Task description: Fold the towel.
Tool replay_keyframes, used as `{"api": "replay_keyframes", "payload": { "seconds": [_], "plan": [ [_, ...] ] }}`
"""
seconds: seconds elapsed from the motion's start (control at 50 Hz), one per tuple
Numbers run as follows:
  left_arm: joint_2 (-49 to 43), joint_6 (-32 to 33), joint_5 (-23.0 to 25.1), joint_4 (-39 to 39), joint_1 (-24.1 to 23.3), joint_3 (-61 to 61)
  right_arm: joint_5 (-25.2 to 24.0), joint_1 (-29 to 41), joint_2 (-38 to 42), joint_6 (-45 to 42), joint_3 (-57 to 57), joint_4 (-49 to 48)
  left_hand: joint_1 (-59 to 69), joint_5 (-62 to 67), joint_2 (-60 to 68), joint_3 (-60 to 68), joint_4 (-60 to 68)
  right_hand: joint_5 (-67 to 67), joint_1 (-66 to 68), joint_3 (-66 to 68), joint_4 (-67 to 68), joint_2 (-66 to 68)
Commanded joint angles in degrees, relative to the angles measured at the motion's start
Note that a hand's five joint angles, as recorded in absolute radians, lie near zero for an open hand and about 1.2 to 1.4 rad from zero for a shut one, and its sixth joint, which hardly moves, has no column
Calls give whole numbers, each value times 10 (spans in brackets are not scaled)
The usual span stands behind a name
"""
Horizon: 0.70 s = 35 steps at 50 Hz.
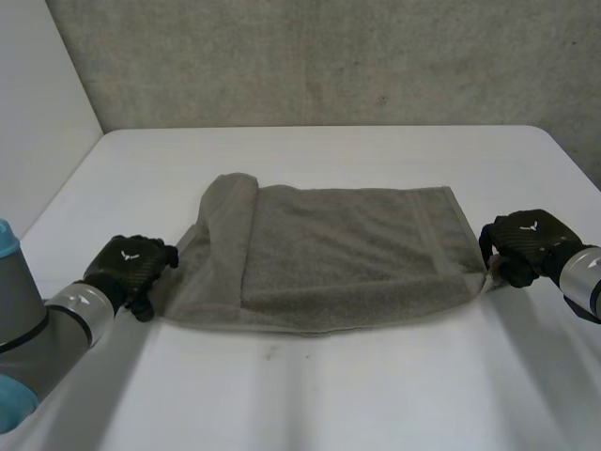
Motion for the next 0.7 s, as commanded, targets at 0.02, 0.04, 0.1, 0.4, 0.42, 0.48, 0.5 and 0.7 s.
{"api": "replay_keyframes", "payload": {
  "seconds": [0.02, 0.04, 0.1, 0.4, 0.42, 0.48, 0.5, 0.7],
  "plan": [
    [-29, 1, 0, 3, 0, 5, 0, 0, 0, 0, 0, 1, 30, 33, 31, 31, 33, 108, 6, 104, 103, 104],
    [-29, 1, 0, 3, 0, 5, 0, 0, 0, 0, 0, 1, 30, 33, 31, 31, 33, 108, 6, 104, 103, 104],
    [-44, 1, 0, 5, 1, 11, -1, 0, 0, -1, 0, 0, 34, 36, 35, 35, 37, 108, 6, 104, 103, 104],
    [-88, 1, -1, 18, 0, 43, -1, 0, 9, -3, -2, -1, 47, 49, 48, 48, 50, 108, 6, 104, 103, 104],
    [-88, 1, -1, 18, 0, 43, -1, 0, 9, -3, -2, -1, 47, 49, 48, 48, 50, 108, 6, 104, 103, 104],
    [-100, 1, -2, 20, 0, 58, -1, 0, 10, -3, -3, -1, 64, 66, 65, 65, 67, 108, 6, 104, 103, 104],
    [-104, 1, -2, 21, 0, 66, 0, 0, 10, -3, -3, -1, 77, 80, 78, 78, 80, 108, 6, 104, 103, 104],
    [-113, 1, -1, 21, -1, 91, -1, 0, 12, -3, -4, -1, 153, 155, 154, 154, 156, 108, 6, 104, 103, 104]
  ]
}}
